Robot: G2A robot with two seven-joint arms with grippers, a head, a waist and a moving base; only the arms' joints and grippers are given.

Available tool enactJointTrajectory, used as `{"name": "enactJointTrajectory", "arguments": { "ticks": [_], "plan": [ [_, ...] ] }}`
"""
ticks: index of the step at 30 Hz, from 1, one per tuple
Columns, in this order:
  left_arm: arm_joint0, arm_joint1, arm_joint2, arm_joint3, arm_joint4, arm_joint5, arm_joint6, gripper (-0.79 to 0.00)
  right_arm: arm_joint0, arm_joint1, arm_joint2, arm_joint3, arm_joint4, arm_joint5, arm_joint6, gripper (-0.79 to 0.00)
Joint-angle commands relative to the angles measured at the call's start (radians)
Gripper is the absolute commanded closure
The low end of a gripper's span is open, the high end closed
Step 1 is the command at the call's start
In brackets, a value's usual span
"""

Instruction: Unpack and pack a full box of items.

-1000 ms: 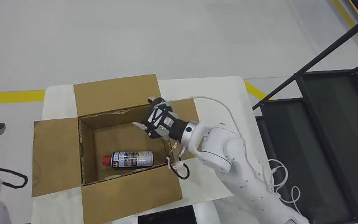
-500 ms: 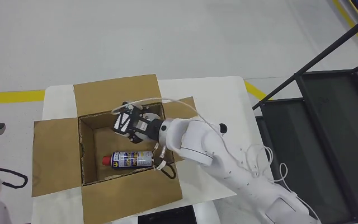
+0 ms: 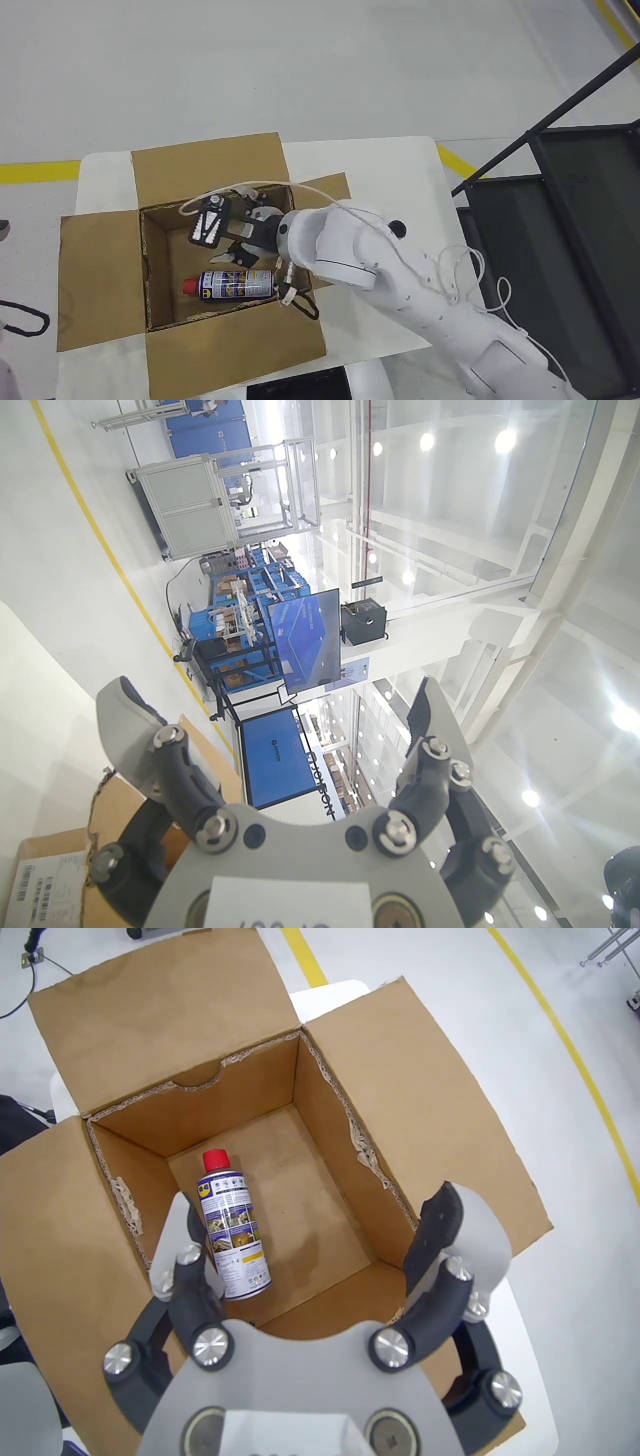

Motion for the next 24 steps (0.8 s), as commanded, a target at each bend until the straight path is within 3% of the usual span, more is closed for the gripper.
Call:
{"name": "enactJointTrajectory", "arguments": {
  "ticks": [1,21,24],
  "plan": [
    [0.000,0.000,0.000,0.000,0.000,0.000,0.000,-0.785,0.005,-0.001,0.000,0.001,0.009,0.004,0.017,-0.785],
    [0.000,0.000,0.000,0.000,0.000,0.000,0.000,-0.785,0.005,-0.001,0.000,0.001,0.009,0.004,0.017,-0.785],
    [0.000,0.000,0.000,0.000,0.000,0.000,0.000,-0.785,0.019,0.001,-0.047,0.016,-0.094,-0.013,0.106,-0.785]
  ]
}}
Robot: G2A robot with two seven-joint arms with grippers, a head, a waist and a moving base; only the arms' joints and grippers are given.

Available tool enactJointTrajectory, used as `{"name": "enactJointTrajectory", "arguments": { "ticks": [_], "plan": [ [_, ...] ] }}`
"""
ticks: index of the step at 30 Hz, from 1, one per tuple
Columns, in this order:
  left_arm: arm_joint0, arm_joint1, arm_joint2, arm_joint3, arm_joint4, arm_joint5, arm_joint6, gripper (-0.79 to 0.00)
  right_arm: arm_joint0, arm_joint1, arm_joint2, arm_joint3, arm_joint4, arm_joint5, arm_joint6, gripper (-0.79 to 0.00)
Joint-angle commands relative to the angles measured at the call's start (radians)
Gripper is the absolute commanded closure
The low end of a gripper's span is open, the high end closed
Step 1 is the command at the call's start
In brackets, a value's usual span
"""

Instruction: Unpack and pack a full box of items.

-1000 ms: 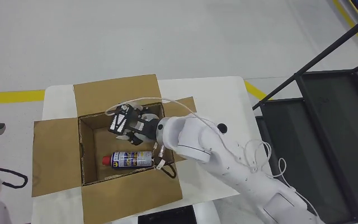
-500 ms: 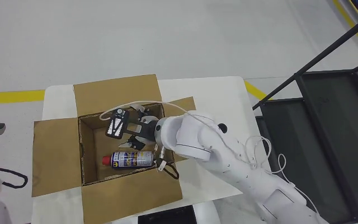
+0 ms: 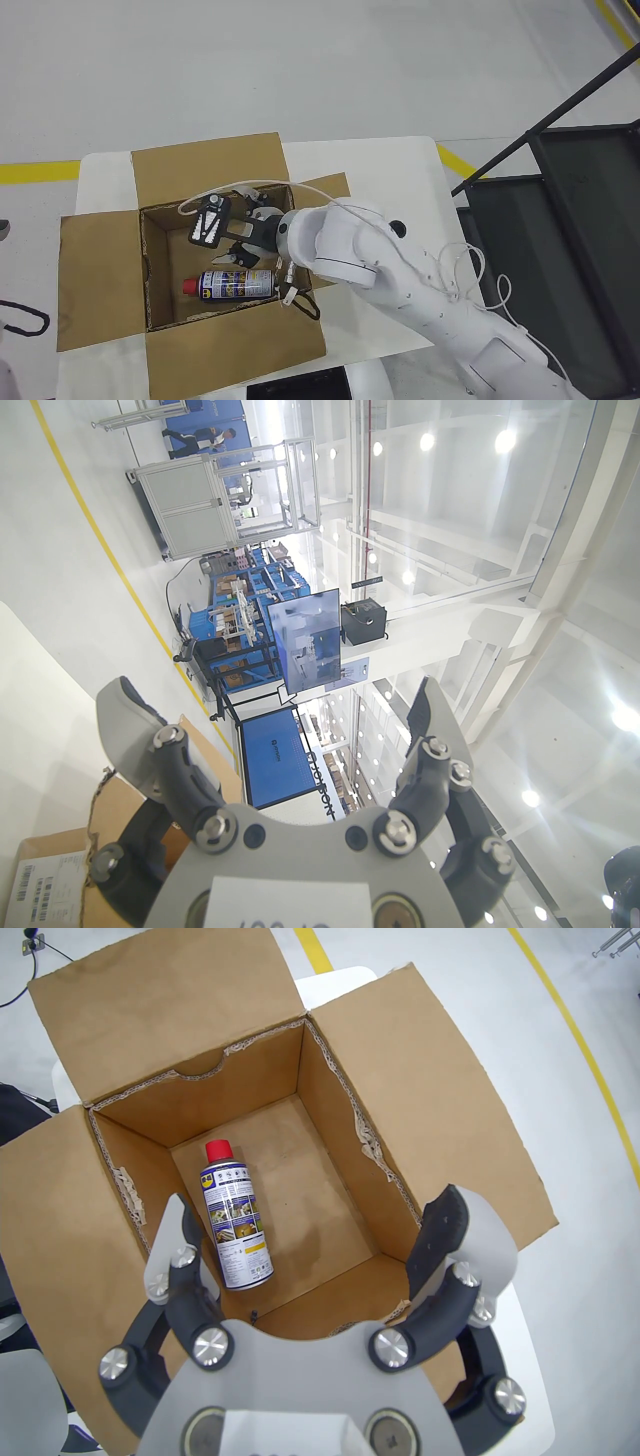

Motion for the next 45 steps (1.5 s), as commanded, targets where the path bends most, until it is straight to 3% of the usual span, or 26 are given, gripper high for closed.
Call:
{"name": "enactJointTrajectory", "arguments": {
  "ticks": [1,10,20,25,33,45],
  "plan": [
    [0.000,0.000,0.000,0.000,0.000,0.000,0.000,-0.785,0.019,-0.003,-0.041,0.005,-0.090,-0.006,0.088,-0.785],
    [0.000,0.000,0.000,0.000,0.000,0.000,0.000,-0.785,0.117,-0.036,-0.111,0.090,-0.037,0.050,0.266,-0.785],
    [0.000,0.000,0.000,0.000,0.000,0.000,0.000,-0.785,0.181,-0.063,-0.152,0.175,0.074,0.054,0.320,-0.785],
    [0.000,0.000,0.000,0.000,0.000,0.000,0.000,-0.785,0.207,-0.074,-0.189,0.212,0.067,0.049,0.373,-0.693],
    [0.000,0.000,0.000,0.000,0.000,0.000,0.000,-0.785,0.228,-0.090,-0.243,0.306,0.081,0.057,0.383,-0.686],
    [0.000,0.000,0.000,0.000,0.000,0.000,0.000,-0.785,0.229,-0.097,-0.254,0.352,0.203,0.027,0.374,-0.754]
  ]
}}
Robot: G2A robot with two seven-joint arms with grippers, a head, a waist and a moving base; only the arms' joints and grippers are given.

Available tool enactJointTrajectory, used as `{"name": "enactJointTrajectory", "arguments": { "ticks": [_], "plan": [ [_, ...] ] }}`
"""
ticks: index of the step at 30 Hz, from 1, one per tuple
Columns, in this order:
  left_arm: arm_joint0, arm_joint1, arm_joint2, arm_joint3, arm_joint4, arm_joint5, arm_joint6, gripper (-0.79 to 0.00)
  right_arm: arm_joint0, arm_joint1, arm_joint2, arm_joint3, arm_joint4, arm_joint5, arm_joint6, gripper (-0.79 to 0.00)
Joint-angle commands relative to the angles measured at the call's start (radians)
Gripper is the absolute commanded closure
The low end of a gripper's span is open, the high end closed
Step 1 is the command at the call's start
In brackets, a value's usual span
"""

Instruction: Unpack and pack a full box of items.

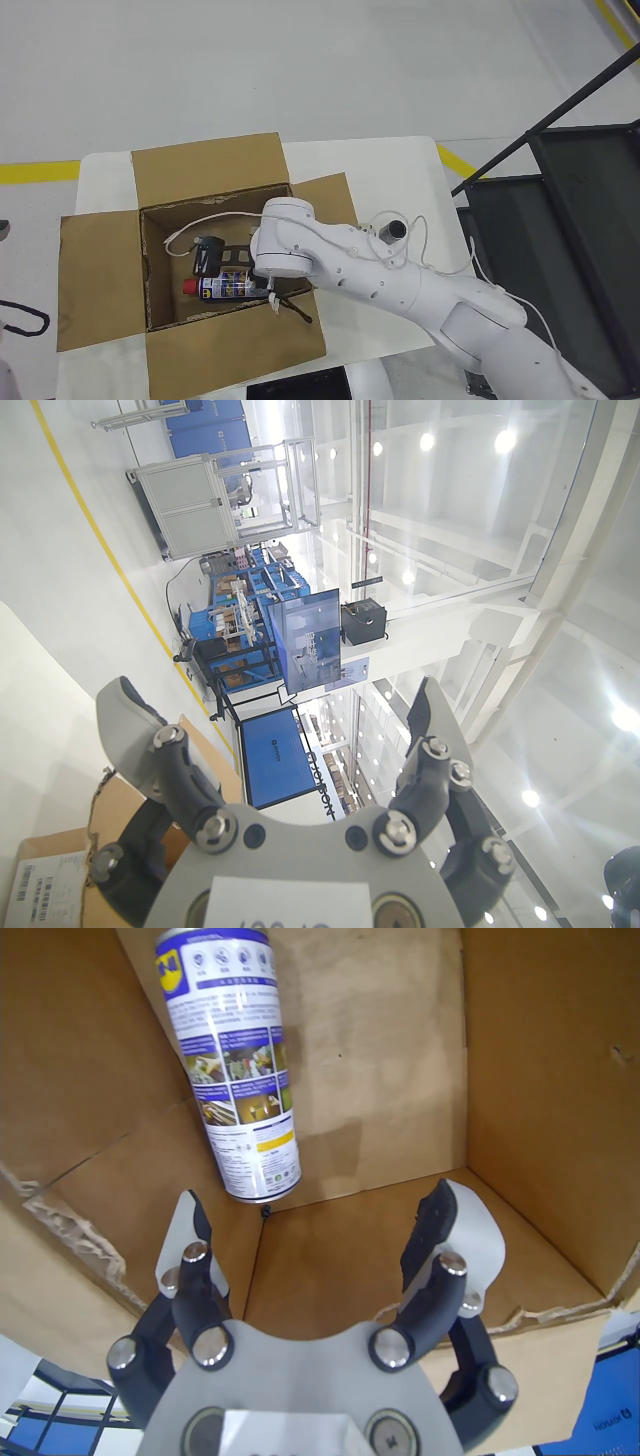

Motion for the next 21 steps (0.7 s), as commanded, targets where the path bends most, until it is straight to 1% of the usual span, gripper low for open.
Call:
{"name": "enactJointTrajectory", "arguments": {
  "ticks": [1,4,11,21],
  "plan": [
    [0.000,0.000,0.000,0.000,0.000,0.000,0.000,-0.785,-0.005,0.000,0.009,0.001,0.031,-0.001,-0.012,-0.754],
    [0.000,0.000,0.000,0.000,0.000,0.000,0.000,-0.785,-0.012,0.001,0.029,0.015,0.094,-0.020,-0.032,-0.742],
    [0.000,0.000,0.000,0.000,0.000,0.000,0.000,-0.785,-0.001,-0.007,0.012,0.061,0.152,-0.038,-0.034,-0.736],
    [0.000,0.000,0.000,0.000,0.000,0.000,0.000,-0.785,0.021,-0.028,-0.037,0.108,0.175,-0.031,-0.047,-0.763]
  ]
}}
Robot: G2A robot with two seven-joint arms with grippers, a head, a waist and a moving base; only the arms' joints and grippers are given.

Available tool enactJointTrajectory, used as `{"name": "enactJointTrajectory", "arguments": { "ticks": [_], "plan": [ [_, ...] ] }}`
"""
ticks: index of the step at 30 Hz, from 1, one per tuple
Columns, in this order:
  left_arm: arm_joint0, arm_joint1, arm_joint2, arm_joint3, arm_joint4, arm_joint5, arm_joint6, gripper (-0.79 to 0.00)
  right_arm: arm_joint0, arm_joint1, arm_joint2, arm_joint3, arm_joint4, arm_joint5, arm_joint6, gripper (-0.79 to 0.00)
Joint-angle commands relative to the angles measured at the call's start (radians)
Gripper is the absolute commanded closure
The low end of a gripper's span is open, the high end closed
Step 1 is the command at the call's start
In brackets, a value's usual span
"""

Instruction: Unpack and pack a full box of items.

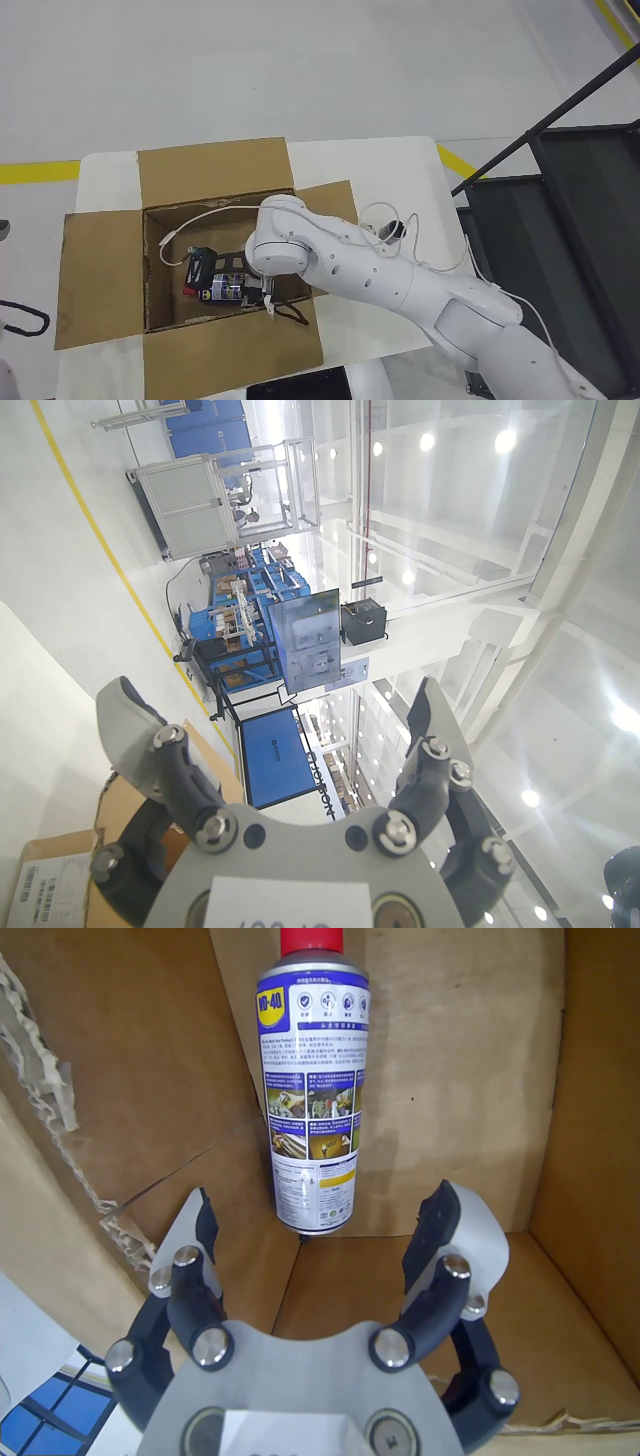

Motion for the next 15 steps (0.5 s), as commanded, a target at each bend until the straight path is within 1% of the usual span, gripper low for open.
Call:
{"name": "enactJointTrajectory", "arguments": {
  "ticks": [1,15],
  "plan": [
    [0.000,0.000,0.000,0.000,0.000,0.000,0.000,-0.785,0.003,-0.003,-0.009,0.006,-0.001,0.002,-0.002,-0.773],
    [0.000,0.000,0.000,0.000,0.000,0.000,0.000,-0.785,0.024,-0.032,-0.061,0.066,0.003,0.030,-0.021,-0.782]
  ]
}}
